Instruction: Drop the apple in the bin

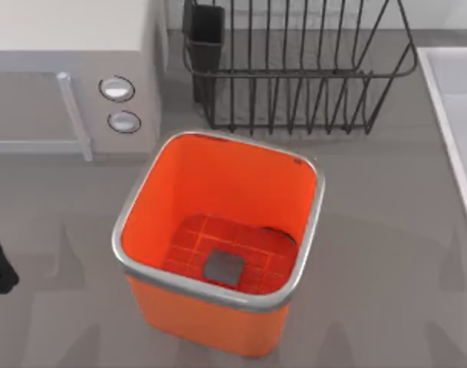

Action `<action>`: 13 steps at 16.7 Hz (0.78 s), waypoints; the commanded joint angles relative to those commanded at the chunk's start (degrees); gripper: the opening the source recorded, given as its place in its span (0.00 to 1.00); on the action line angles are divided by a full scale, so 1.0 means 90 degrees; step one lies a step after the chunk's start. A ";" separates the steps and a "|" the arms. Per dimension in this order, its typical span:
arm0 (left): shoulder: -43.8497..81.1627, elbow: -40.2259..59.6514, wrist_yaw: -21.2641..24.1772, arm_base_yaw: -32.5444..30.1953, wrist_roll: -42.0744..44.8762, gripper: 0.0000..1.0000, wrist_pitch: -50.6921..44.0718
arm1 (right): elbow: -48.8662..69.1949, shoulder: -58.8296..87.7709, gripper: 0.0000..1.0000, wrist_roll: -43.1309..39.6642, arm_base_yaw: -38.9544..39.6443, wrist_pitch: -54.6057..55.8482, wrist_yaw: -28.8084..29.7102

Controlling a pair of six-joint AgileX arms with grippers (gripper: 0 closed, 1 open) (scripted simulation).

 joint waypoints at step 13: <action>0.4301 0.3030 -0.0013 0.0513 0.1746 1.00 -0.2491 | 0.0000 0.0000 1.00 0.0000 0.0000 0.0000 0.0000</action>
